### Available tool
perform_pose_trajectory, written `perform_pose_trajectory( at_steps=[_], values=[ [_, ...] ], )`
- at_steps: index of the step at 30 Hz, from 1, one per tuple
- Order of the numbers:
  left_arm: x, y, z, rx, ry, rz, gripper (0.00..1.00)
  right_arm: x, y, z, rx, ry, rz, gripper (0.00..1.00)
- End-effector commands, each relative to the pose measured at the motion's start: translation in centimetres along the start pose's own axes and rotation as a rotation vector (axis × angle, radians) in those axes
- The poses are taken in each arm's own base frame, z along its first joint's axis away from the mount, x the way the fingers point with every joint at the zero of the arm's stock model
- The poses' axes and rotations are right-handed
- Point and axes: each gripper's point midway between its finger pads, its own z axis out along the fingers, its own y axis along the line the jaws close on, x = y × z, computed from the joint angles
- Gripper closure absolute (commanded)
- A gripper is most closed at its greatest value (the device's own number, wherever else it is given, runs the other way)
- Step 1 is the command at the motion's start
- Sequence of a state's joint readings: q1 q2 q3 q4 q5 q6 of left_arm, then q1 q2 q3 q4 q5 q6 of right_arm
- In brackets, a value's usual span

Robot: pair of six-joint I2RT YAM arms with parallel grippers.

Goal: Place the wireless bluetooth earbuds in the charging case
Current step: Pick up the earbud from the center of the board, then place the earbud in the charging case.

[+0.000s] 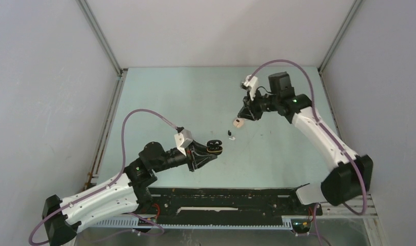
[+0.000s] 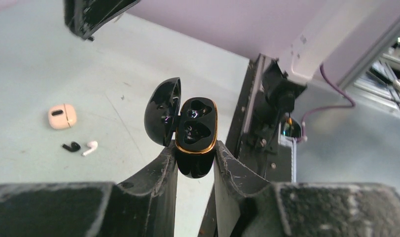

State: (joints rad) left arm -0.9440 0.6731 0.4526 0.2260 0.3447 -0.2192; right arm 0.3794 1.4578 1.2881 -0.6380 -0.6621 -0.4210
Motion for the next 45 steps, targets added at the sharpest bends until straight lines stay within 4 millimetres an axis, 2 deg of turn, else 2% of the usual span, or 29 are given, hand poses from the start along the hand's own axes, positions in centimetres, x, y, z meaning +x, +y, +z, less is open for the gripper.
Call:
perform_pose_trajectory(
  at_steps=[1,7,11,15,20,26,32,37,45],
  values=[
    [-4.8,1.6,0.6,-0.095,-0.213,-0.052,1.0,-7.3,4.1,-4.1,-0.103,-0.301,-0.029,1.0],
    [-6.6,4.5,1.5,-0.215,-0.382,-0.076,1.0,-11.7,6.7,-7.5,-0.128,-0.509,-0.036,1.0],
    [-6.6,5.6,2.6,-0.248,-0.389,-0.035,1.0,-13.5,7.4,-8.2,-0.163,-0.57,0.011,1.0],
    [-7.2,6.6,2.5,-0.296,-0.435,-0.027,1.0,-15.1,7.6,-8.6,-0.135,-0.624,0.005,1.0],
    [-7.9,7.8,1.7,-0.379,-0.503,-0.052,1.0,-15.4,6.0,-8.0,-0.03,-0.636,0.091,1.0],
    [-8.3,9.1,2.2,-0.451,-0.494,-0.051,1.0,-15.6,6.7,-6.5,-0.026,-0.623,0.054,1.0],
    [-9.0,8.9,3.3,-0.435,-0.489,-0.072,1.0,-15.7,7.0,-6.1,-0.023,-0.621,0.017,1.0],
    [-9.9,8.2,4.0,-0.393,-0.503,-0.114,1.0,-15.4,7.3,-5.2,0.007,-0.599,-0.103,1.0],
    [-10.5,7.8,4.7,-0.371,-0.491,-0.146,1.0,-15.8,8.0,-5.4,-0.021,-0.616,-0.118,1.0]
  ],
)
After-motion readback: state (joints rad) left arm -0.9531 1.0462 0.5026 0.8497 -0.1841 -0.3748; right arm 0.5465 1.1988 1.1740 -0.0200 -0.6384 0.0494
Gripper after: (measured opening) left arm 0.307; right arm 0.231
